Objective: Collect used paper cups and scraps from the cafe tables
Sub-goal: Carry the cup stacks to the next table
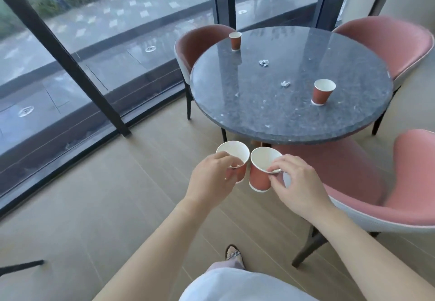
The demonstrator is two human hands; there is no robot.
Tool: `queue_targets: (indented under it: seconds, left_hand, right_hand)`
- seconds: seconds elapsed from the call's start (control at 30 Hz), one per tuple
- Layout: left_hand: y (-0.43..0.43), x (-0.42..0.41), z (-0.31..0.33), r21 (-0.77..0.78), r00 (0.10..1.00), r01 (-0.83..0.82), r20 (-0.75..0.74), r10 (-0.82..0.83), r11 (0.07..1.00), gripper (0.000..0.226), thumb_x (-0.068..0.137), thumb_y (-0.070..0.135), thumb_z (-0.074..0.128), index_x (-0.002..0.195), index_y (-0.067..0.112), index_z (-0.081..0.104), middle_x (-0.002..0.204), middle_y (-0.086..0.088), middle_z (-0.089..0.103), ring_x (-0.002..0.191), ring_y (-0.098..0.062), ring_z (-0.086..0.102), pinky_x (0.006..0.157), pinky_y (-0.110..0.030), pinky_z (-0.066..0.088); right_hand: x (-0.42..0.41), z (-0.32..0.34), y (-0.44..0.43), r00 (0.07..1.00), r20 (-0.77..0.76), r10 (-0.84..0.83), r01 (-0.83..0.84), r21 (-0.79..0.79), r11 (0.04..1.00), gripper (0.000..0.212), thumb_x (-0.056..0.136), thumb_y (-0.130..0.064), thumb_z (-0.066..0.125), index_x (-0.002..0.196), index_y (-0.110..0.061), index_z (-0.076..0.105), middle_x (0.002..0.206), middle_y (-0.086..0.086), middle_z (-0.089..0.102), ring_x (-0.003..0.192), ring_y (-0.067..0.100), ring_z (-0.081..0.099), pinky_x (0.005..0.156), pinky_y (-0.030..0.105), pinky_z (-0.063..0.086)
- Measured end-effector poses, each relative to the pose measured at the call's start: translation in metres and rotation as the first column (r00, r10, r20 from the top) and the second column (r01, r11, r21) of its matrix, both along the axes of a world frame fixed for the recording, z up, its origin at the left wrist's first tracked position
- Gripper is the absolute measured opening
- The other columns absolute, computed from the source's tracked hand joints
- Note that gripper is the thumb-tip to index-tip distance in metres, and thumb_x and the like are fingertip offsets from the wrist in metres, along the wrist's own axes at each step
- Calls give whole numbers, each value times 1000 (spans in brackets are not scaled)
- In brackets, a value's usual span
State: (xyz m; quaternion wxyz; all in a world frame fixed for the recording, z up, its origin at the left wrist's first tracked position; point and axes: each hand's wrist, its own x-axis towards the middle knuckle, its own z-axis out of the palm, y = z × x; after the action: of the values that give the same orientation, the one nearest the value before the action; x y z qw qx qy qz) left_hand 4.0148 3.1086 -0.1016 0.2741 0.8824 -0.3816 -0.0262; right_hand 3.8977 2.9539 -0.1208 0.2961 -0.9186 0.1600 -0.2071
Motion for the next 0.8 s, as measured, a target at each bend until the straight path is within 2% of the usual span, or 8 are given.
queue_targets:
  seconds: [0.13, 0.3, 0.47, 0.57, 0.73, 0.8]
  left_hand:
    - [-20, 71, 6, -6, 1000, 21, 14, -21, 1000, 13, 82, 16, 64, 92, 22, 70, 93, 8, 67, 84, -16, 62, 68, -34, 51]
    - [-38, 126, 3, -13, 999, 33, 9, -33, 999, 17, 80, 11, 63, 91, 22, 70, 92, 9, 68, 82, -14, 62, 67, -31, 51]
    - [-70, 170, -2, -5, 998, 55, -7, -55, 998, 17, 79, 10, 62, 91, 21, 69, 91, 7, 68, 83, -15, 63, 66, -32, 51]
    - [-97, 196, -4, 9, 998, 62, -16, -62, 998, 19, 79, 11, 60, 92, 21, 69, 94, 6, 68, 85, -19, 63, 68, -33, 51]
    - [-160, 246, -12, 32, 995, 96, -32, -95, 995, 13, 82, 19, 61, 92, 18, 69, 96, 4, 67, 87, -20, 62, 68, -36, 51]
    - [-190, 267, -19, 68, 993, 112, -45, -109, 991, 14, 81, 16, 60, 92, 18, 68, 96, 4, 67, 89, -19, 61, 69, -36, 51]
  right_hand:
    - [74, 3, -17, 1000, 20, -13, 13, 21, 1000, 17, 72, 1, 67, 79, -15, 67, 81, -5, 60, 82, 20, 56, 72, 20, 36]
    - [124, 2, -34, 1000, -1, -14, 14, 53, 999, 16, 74, -2, 66, 81, -16, 66, 85, -3, 62, 87, 18, 56, 75, 26, 42]
    - [165, -1, -66, 999, -30, -13, 15, 45, 999, 14, 74, -3, 68, 78, -16, 66, 83, -8, 58, 85, 17, 56, 73, 22, 41]
    - [192, -5, -92, 999, -22, -24, 24, 35, 999, 13, 73, -1, 70, 76, -13, 66, 82, -3, 62, 84, 20, 56, 73, 16, 35]
    - [236, -16, -149, 997, -29, -70, 71, 40, 997, 13, 73, 0, 70, 77, -12, 68, 84, 0, 63, 87, 20, 56, 75, 14, 33]
    - [252, -21, -176, 996, -45, -79, 81, 46, 996, 14, 72, 1, 70, 77, -12, 68, 84, 0, 64, 86, 21, 56, 74, 13, 32]
